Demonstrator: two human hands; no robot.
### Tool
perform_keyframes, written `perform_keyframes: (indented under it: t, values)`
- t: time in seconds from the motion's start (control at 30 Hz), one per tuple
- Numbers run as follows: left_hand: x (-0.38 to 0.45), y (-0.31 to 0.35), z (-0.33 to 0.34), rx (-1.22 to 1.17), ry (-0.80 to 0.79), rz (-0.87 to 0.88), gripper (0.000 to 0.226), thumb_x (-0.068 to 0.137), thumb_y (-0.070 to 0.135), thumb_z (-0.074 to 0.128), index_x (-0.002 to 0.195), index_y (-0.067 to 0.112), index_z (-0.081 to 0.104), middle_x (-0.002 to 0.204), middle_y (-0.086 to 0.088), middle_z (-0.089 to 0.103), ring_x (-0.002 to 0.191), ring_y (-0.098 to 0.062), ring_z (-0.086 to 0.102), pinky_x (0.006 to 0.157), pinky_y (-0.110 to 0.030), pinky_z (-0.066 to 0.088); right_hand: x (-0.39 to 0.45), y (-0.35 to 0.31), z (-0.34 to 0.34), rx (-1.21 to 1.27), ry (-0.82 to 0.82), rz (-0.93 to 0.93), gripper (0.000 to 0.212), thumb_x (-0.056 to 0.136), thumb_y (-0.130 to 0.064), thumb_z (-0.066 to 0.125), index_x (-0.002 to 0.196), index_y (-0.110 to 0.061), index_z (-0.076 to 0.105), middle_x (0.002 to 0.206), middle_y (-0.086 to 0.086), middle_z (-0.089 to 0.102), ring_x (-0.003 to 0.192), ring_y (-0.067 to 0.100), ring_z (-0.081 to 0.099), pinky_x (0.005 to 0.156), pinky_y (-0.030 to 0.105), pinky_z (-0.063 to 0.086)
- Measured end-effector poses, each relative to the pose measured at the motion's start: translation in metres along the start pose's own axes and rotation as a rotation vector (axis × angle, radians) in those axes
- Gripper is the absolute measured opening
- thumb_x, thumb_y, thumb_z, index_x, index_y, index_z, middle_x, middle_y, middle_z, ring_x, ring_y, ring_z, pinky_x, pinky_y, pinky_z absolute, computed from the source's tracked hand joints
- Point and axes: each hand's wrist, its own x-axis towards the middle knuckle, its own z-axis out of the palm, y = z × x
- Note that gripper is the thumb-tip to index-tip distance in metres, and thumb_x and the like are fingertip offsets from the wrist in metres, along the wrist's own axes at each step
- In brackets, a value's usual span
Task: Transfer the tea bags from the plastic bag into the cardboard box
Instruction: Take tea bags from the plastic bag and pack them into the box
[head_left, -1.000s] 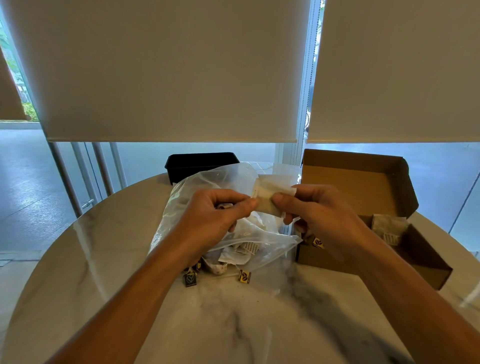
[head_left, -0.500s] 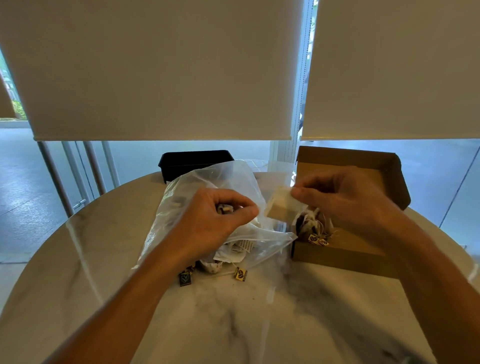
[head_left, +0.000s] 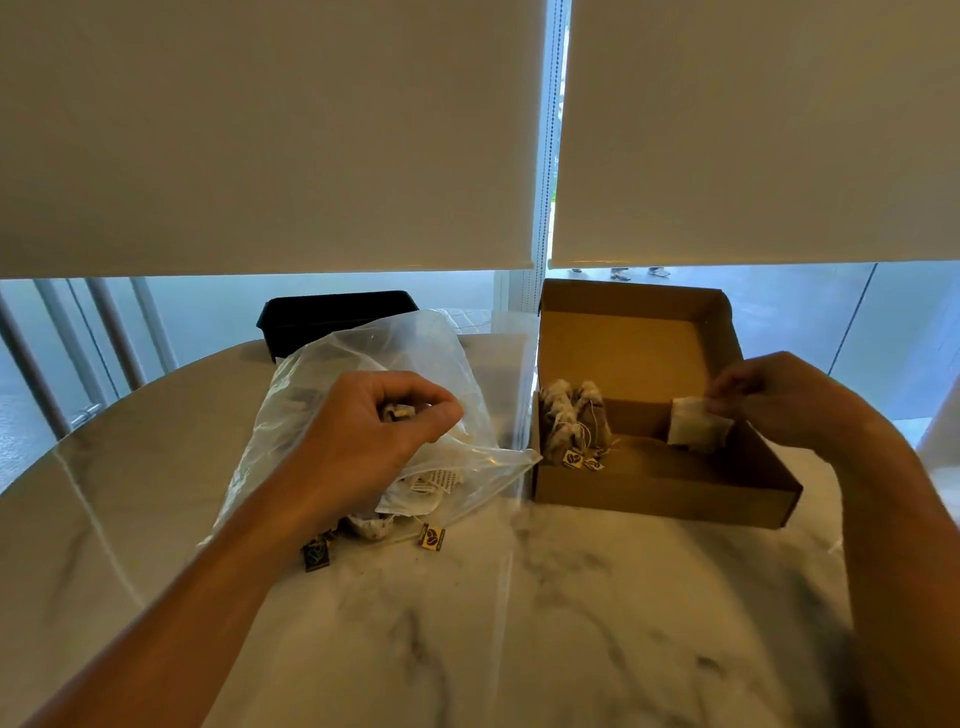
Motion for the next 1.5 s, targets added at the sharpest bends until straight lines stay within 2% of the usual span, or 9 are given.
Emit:
perform_keyframes:
  t: [0.8, 1.0, 1.13, 1.23, 1.27, 1.3, 1.33, 1.4, 1.5]
  values:
    - [-0.001, 0.001, 0.0, -0.045, 0.013, -0.018, 0.004, 0.082, 0.025, 0.069, 0.082, 0.026, 0.073, 0.068, 0.017, 0.068, 0.064, 0.002, 0.061, 0.06, -0.013, 0.042, 0.009, 0.011, 0.018, -0.061, 0.096, 0.137, 0.031, 0.074, -0.009, 0.077, 0.091, -0.026, 0.058, 0.111, 0.011, 0.058, 0.094, 0.031, 0.054, 0.086, 0.043, 0.051]
    - [0.0, 0.007, -0.007, -0.409, -0.039, -0.143, 0.022, 0.091, 0.013, 0.056, 0.101, 0.026, 0.07, 0.081, -0.011, 0.059, 0.059, -0.015, 0.044, 0.039, -0.015, 0.035, -0.015, -0.039, 0.008, 0.096, 0.404, -0.075, 0.011, 0.084, -0.026, 0.069, 0.093, -0.021, 0.064, 0.097, 0.008, 0.068, 0.083, 0.023, 0.062, 0.076, 0.033, 0.051]
    - [-0.001, 0.016, -0.005, -0.528, -0.078, -0.176, 0.03, 0.094, 0.021, 0.048, 0.12, 0.032, 0.059, 0.104, -0.018, 0.063, 0.074, -0.028, 0.047, 0.034, -0.016, 0.03, -0.056, -0.112, 0.039, 0.423, 0.004, -0.352, 0.007, 0.083, -0.038, 0.068, 0.087, -0.038, 0.063, 0.086, -0.01, 0.066, 0.078, 0.007, 0.065, 0.069, 0.023, 0.053]
    - [-0.007, 0.027, 0.001, -0.518, -0.105, -0.195, 0.048, 0.084, 0.046, 0.046, 0.131, 0.037, 0.05, 0.08, -0.008, 0.07, 0.044, -0.017, 0.026, 0.037, -0.02, 0.037, -0.079, -0.144, 0.066, 0.374, -0.331, -0.524, 0.031, 0.083, -0.041, 0.066, 0.112, -0.047, 0.056, 0.095, -0.014, 0.062, 0.084, 0.004, 0.062, 0.074, 0.021, 0.053]
    - [-0.009, 0.03, 0.004, -0.52, -0.101, -0.211, 0.05, 0.085, 0.048, 0.043, 0.134, 0.037, 0.047, 0.089, -0.016, 0.069, 0.051, -0.034, 0.058, 0.039, -0.022, 0.004, -0.083, -0.149, 0.073, 0.365, -0.353, -0.571, 0.036, 0.084, -0.037, 0.066, 0.118, -0.046, 0.054, 0.096, -0.016, 0.061, 0.086, 0.004, 0.061, 0.076, 0.021, 0.052]
    - [-0.01, 0.032, 0.005, -0.518, -0.097, -0.232, 0.048, 0.089, 0.047, 0.04, 0.135, 0.037, 0.045, 0.106, -0.023, 0.059, 0.097, -0.046, 0.053, 0.08, -0.049, 0.049, -0.084, -0.151, 0.078, 0.365, -0.347, -0.609, 0.037, 0.086, -0.033, 0.066, 0.12, -0.043, 0.055, 0.098, -0.016, 0.061, 0.086, 0.004, 0.059, 0.075, 0.02, 0.051]
    - [-0.011, 0.032, 0.005, -0.509, -0.105, -0.246, 0.045, 0.092, 0.047, 0.036, 0.135, 0.038, 0.045, 0.114, -0.027, 0.052, 0.073, -0.037, 0.066, 0.042, -0.018, 0.049, -0.085, -0.153, 0.083, 0.367, -0.326, -0.635, 0.035, 0.087, -0.029, 0.066, 0.12, -0.038, 0.058, 0.1, -0.014, 0.062, 0.085, 0.005, 0.058, 0.074, 0.019, 0.051]
    - [-0.011, 0.03, 0.006, -0.501, -0.132, -0.257, 0.041, 0.092, 0.049, 0.034, 0.131, 0.04, 0.046, 0.113, -0.018, 0.064, 0.043, -0.012, 0.054, 0.035, -0.016, 0.029, -0.086, -0.154, 0.089, 0.375, -0.274, -0.646, 0.024, 0.089, -0.025, 0.064, 0.112, -0.028, 0.064, 0.099, -0.009, 0.065, 0.081, 0.005, 0.057, 0.073, 0.018, 0.049]
    - [-0.009, 0.027, 0.003, -0.491, -0.179, -0.265, 0.045, 0.084, 0.053, 0.039, 0.124, 0.037, 0.053, 0.106, -0.005, 0.066, 0.037, -0.004, 0.041, 0.037, -0.018, 0.025, -0.084, -0.152, 0.091, 0.407, -0.219, -0.625, 0.009, 0.089, -0.026, 0.063, 0.097, -0.026, 0.067, 0.083, -0.013, 0.063, 0.076, 0.001, 0.058, 0.069, 0.014, 0.047]
